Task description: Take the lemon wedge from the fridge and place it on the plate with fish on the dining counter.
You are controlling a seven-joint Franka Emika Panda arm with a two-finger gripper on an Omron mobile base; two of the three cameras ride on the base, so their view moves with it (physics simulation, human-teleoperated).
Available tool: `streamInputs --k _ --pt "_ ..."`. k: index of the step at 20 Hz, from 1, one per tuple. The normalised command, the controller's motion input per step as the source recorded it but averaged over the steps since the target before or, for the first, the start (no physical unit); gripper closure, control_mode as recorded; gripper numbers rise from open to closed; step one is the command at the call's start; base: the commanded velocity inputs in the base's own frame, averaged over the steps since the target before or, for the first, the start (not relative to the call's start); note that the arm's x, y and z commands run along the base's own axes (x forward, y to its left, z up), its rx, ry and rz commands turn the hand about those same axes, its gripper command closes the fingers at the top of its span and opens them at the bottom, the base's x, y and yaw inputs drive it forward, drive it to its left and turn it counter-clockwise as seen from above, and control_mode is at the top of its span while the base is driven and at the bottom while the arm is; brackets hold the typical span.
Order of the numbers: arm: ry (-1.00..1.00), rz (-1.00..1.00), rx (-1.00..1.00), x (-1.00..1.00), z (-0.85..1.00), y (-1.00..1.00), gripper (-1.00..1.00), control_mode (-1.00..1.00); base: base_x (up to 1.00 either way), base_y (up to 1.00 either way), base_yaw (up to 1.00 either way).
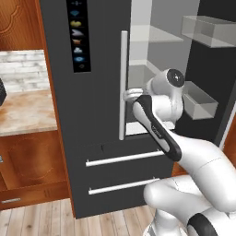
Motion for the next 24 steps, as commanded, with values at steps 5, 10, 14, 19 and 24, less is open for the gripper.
streamInputs --k 5,10,14,19,24 --pt "0.0 -0.01 0.0 0.61 0.0 0.12 -1.0 -1.0 0.0 0.0 0.0" --pt "0.07 0.0 0.0 0.75 0.0 0.14 -1.0 -1.0 0.0 0.0 0.0" --pt "0.03 -0.04 -0.02 0.7 0.0 0.04 -1.0 -1.0 0.0 0.0 0.0" --pt "0.01 -0.09 -0.08 0.54 -0.18 0.0 -1.0 -1.0 0.0 0.0 0.0" --pt "0.0 -0.01 0.0 0.22 -0.36 0.04 -1.0 -1.0 0.0 0.0 0.0"
